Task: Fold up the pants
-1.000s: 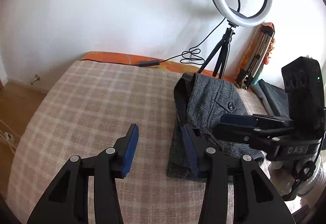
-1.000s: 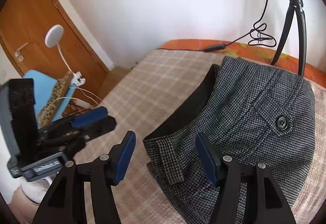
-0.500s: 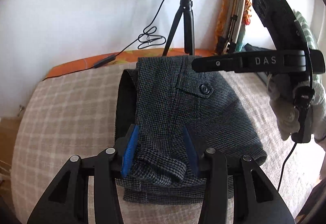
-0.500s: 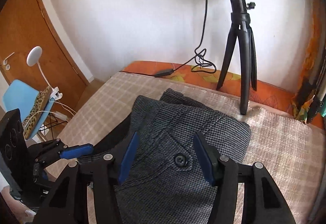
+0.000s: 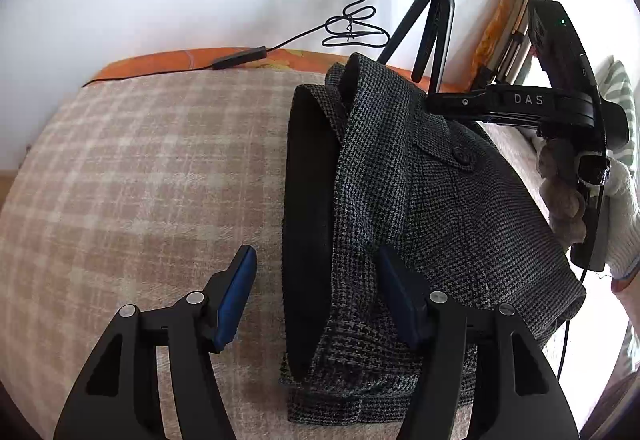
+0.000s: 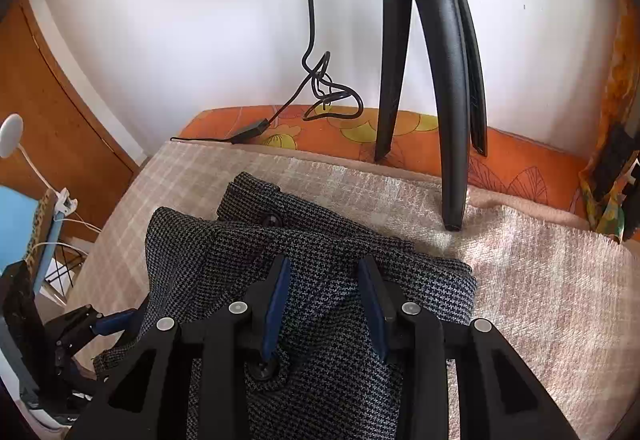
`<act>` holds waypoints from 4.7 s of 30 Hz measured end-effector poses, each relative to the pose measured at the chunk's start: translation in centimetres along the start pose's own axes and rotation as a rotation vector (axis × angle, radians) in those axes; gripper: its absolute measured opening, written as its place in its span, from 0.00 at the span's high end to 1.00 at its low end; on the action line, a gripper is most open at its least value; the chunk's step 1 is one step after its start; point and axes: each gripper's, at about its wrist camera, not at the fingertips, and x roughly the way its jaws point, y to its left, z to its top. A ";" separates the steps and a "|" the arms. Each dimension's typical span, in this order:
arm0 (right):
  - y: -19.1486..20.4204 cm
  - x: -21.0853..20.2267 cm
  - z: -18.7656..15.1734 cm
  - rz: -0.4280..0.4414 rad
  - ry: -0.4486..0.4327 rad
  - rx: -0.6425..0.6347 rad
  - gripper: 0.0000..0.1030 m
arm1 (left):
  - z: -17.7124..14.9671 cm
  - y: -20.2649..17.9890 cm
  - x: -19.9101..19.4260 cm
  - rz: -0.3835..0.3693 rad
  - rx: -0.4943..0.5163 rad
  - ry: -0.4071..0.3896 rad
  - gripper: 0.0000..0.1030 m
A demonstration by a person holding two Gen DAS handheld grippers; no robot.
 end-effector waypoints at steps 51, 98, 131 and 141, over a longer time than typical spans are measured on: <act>-1.7 -2.1 -8.6 0.187 -0.009 0.162 0.67 | 6.4 -2.5 4.3 -0.134 -0.076 0.033 0.70; -4.9 -30.1 -11.3 -0.270 -0.293 -0.185 0.86 | 10.6 -27.4 -5.2 -0.311 0.182 -0.241 0.81; -31.8 -30.2 -7.5 -0.436 -0.189 -0.064 0.83 | 16.0 -46.3 10.9 -0.304 0.260 -0.139 0.81; -34.4 -29.4 -8.6 -0.513 -0.146 0.046 0.35 | 17.2 -44.9 11.9 -0.194 0.170 -0.077 0.48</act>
